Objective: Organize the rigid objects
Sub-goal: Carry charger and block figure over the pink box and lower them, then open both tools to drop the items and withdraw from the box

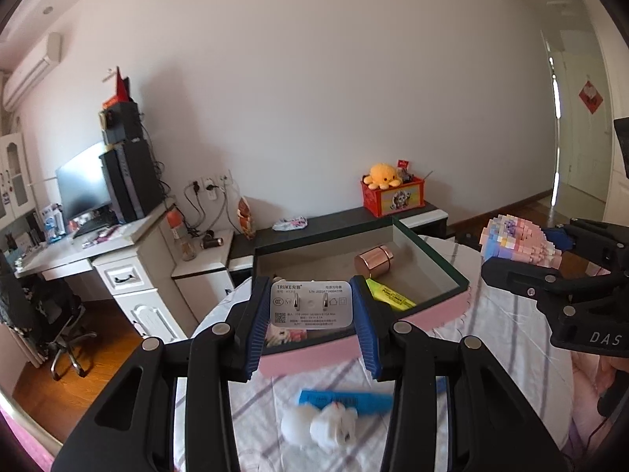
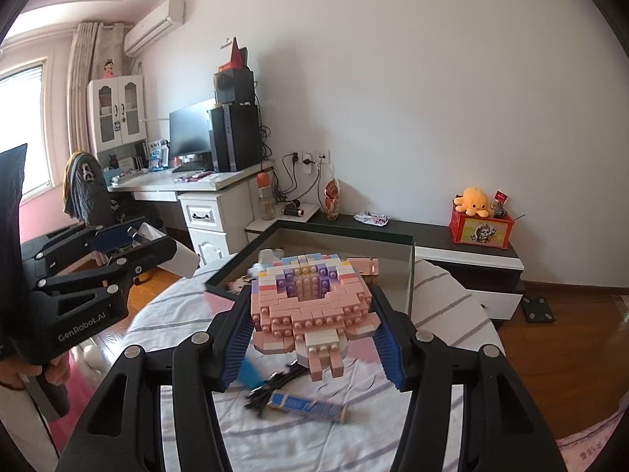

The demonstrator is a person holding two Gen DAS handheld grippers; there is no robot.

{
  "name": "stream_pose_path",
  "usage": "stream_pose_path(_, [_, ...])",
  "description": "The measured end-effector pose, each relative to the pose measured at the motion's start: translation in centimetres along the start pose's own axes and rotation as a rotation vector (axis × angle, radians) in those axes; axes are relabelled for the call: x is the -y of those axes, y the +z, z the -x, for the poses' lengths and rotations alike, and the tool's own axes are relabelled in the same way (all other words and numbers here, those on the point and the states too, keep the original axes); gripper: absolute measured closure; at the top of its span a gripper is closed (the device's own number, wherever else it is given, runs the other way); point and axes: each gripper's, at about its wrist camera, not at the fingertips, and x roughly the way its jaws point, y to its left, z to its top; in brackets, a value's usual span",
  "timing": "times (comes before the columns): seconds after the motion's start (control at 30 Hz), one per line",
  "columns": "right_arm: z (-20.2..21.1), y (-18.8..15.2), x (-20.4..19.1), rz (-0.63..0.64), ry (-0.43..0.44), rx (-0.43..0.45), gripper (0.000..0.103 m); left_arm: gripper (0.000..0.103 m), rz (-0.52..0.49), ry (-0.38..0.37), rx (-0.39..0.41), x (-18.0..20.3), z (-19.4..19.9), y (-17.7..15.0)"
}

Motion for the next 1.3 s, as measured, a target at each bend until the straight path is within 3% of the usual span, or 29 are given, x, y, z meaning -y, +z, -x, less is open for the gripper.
stream_pose_path(0.27, [-6.5,0.8,3.1,0.008,-0.010,-0.081,0.045,0.062,-0.003,-0.023,-0.093,-0.2,-8.5,0.7])
stream_pose_path(0.53, [-12.6,-0.1,5.2,0.011,-0.015,-0.178,0.045,0.062,-0.039,-0.013,-0.174,0.6,-14.3,-1.3])
stream_pose_path(0.73, [-16.1,-0.6,6.1,0.016,-0.024,-0.245,0.045,0.062,-0.048,-0.016,-0.202,0.8,-16.6,-1.6])
stream_pose_path(1.03, [-18.0,-1.1,7.0,0.024,-0.051,-0.303,0.045,0.059,-0.032,-0.022,-0.184,0.6,-17.0,-1.7])
stream_pose_path(1.23, [-18.7,-0.8,7.0,0.031,-0.062,-0.323,0.045,0.024,0.013,-0.014,-0.149,-0.4,-16.2,-1.5])
stream_pose_path(1.3, [-18.9,-0.7,7.0,0.031,-0.065,-0.324,0.045,0.019,0.030,-0.008,-0.141,-0.8,-15.8,-1.4])
